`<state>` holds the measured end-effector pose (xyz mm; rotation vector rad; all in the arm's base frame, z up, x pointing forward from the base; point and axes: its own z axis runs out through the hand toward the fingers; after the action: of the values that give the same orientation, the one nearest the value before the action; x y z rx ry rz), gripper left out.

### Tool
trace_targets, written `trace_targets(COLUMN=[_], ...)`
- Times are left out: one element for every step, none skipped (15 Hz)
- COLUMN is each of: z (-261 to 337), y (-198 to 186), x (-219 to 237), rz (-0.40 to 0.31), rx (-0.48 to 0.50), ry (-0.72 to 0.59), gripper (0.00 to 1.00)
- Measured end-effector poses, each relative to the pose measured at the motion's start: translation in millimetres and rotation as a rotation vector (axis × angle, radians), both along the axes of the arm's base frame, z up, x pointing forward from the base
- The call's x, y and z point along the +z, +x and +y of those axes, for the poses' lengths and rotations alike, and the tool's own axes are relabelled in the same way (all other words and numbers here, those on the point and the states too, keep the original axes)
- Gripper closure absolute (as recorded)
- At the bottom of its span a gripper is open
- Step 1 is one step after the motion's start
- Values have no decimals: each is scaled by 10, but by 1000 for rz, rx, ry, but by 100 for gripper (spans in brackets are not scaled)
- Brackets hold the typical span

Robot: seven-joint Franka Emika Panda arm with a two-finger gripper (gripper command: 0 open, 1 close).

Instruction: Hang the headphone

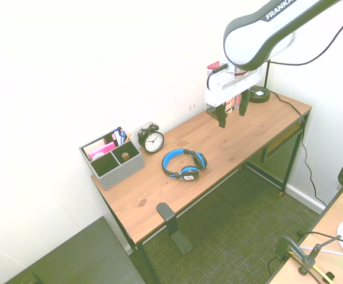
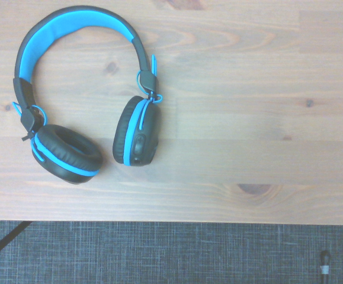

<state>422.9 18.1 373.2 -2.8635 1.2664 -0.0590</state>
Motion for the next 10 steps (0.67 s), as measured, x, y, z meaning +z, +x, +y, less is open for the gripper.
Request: trace_targets(z=[0, 13, 67, 155, 270, 411, 554, 691, 805, 859], y=[1, 1, 4, 20, 57, 129, 238, 389, 564, 738], x=[-6, -15, -38, -68, -102, -144, -190, -252, -338, -429], rz=[1, 3, 8, 7, 6, 5, 11, 11, 1, -14], rx=[0, 7, 25, 43, 48, 20, -36, -101, -161, -215], ry=[0, -7, -20, -28, -31, -31, -27, -22, -21, -28], gripper=[0, 0, 0, 0, 0, 0, 0, 0, 0, 0])
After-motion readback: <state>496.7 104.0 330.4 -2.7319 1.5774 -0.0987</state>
